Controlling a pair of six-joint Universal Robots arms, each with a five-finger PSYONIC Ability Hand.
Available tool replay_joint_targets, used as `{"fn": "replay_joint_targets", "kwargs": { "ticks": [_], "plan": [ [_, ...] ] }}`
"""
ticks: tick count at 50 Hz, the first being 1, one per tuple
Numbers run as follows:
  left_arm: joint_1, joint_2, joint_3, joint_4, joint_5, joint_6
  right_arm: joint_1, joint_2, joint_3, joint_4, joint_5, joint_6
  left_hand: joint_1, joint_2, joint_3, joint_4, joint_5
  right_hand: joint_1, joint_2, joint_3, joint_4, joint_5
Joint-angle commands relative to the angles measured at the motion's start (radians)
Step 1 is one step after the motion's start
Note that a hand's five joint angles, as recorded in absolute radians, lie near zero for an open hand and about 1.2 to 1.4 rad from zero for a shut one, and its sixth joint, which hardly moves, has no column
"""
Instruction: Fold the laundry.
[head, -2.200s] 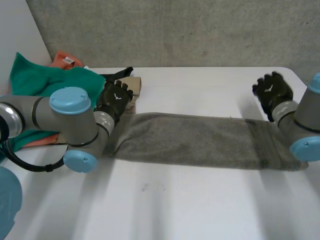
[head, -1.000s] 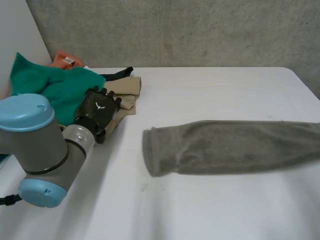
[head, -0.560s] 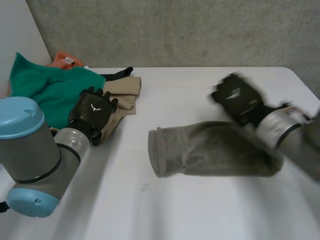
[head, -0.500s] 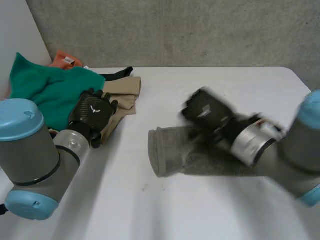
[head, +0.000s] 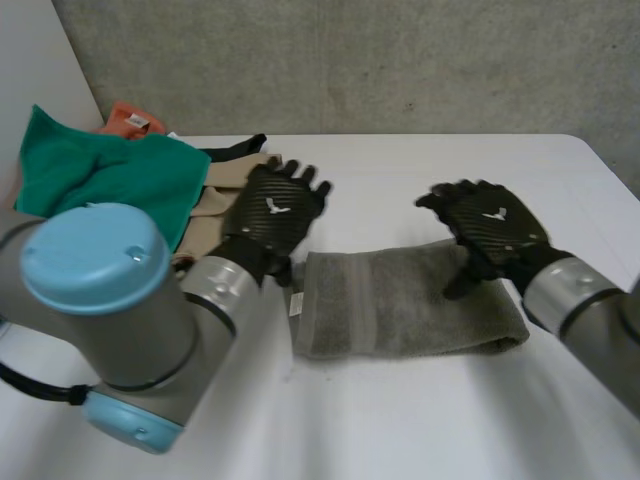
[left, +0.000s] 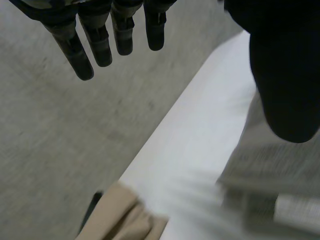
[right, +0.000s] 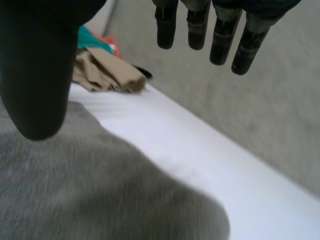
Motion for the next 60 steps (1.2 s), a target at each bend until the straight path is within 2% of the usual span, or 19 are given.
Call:
{"fn": "replay_joint_targets", "kwargs": {
  "ticks": [1,7,11,12,19,22,25,30,32,36,37,38,39,42,45,47,51,55,60],
  "plan": [
    [-0.1,-0.16,0.104,-0.011,-0.004,-0.059,-0.174,0.044,0.082,0.119,-0.025,-0.206,-0.024,-0.028,-0.033,-0.03,-0.047,-0.02,-0.046,-0.038,-0.057,-0.062],
    [-0.103,-0.233,0.139,-0.041,-0.01,-0.056,-0.218,0.15,0.099,0.154,-0.026,-0.346,-0.024,-0.028,-0.033,-0.03,-0.047,0.039,0.013,0.021,0.003,-0.003],
    [-0.099,-0.239,0.139,-0.073,-0.011,-0.052,-0.24,0.196,0.085,0.154,-0.013,-0.371,-0.024,-0.028,-0.033,-0.03,-0.047,0.78,0.754,0.763,0.744,0.738],
    [-0.099,-0.234,0.136,-0.083,-0.011,-0.052,-0.243,0.196,0.079,0.145,-0.007,-0.374,-0.024,-0.028,-0.033,-0.03,-0.047,1.197,1.171,1.179,1.161,1.155],
    [-0.097,-0.198,0.104,-0.13,-0.025,-0.055,-0.217,0.152,0.026,0.137,0.03,-0.394,-0.024,-0.028,-0.033,-0.03,-0.047,1.201,1.176,1.184,1.165,1.159],
    [-0.079,-0.141,0.076,-0.153,-0.062,-0.059,-0.093,0.063,-0.028,0.137,0.046,-0.412,-0.024,-0.028,-0.033,-0.03,-0.047,1.201,1.176,1.184,1.165,1.159],
    [-0.05,-0.089,0.046,-0.158,-0.099,-0.067,0.074,0.052,-0.092,0.137,0.056,-0.44,-0.024,-0.028,-0.033,-0.03,-0.047,1.201,1.176,1.184,1.165,1.159],
    [0.008,0.0,-0.02,-0.156,-0.14,-0.065,0.281,0.136,-0.163,0.122,0.044,-0.511,-0.024,-0.028,-0.033,-0.03,-0.047,1.201,1.176,1.184,1.165,1.159],
    [0.045,0.031,-0.054,-0.15,-0.149,-0.065,0.356,0.179,-0.175,0.117,0.044,-0.597,-0.024,-0.028,-0.033,-0.03,-0.047,1.201,1.176,1.184,1.165,1.159],
    [0.074,0.051,-0.083,-0.146,-0.149,-0.068,0.432,0.274,-0.177,0.11,0.05,-0.731,-0.024,-0.028,-0.033,-0.03,-0.047,1.201,1.176,1.184,1.165,1.159],
    [0.074,0.051,-0.085,-0.146,-0.149,-0.068,0.438,0.29,-0.181,0.107,0.058,-0.745,-0.024,-0.028,-0.033,-0.03,-0.047,1.042,1.017,1.025,1.006,1.001],
    [0.076,0.051,-0.085,-0.144,-0.149,-0.068,0.441,0.299,-0.184,0.102,0.062,-0.749,-0.024,-0.028,-0.033,-0.03,-0.047,0.741,0.716,0.724,0.705,0.7],
    [0.076,0.051,-0.083,-0.144,-0.149,-0.068,0.441,0.302,-0.192,0.097,0.07,-0.736,-0.024,-0.028,-0.033,-0.03,-0.047,-0.014,-0.04,-0.032,-0.051,-0.056],
    [0.071,0.046,-0.068,-0.139,-0.148,-0.07,0.44,0.301,-0.194,0.088,0.078,-0.653,-0.024,-0.028,-0.033,-0.03,-0.047,-0.02,-0.046,-0.038,-0.057,-0.062],
    [0.067,0.045,-0.036,-0.112,-0.146,-0.076,0.38,0.25,-0.18,0.073,0.066,-0.416,-0.024,-0.028,-0.033,-0.03,-0.047,-0.02,-0.046,-0.038,-0.057,-0.062],
    [0.064,0.042,-0.011,-0.087,-0.146,-0.082,0.305,0.143,-0.153,0.062,0.056,-0.179,-0.024,-0.028,-0.033,-0.03,-0.047,-0.02,-0.046,-0.038,-0.057,-0.062],
    [0.007,0.028,0.07,-0.043,-0.14,-0.125,0.202,0.003,-0.091,0.022,0.035,0.138,-0.024,-0.027,-0.033,-0.029,-0.046,-0.02,-0.046,-0.038,-0.057,-0.062],
    [-0.056,-0.035,0.148,-0.043,-0.097,-0.177,0.107,-0.052,-0.076,0.024,0.041,0.252,0.0,-0.004,-0.009,-0.006,-0.023,-0.02,-0.046,-0.038,-0.057,-0.062],
    [-0.096,-0.119,0.216,-0.052,0.012,-0.252,0.05,-0.006,-0.091,0.12,0.061,0.238,0.026,0.023,0.017,0.021,0.003,-0.02,-0.046,-0.038,-0.057,-0.062]
  ]
}}
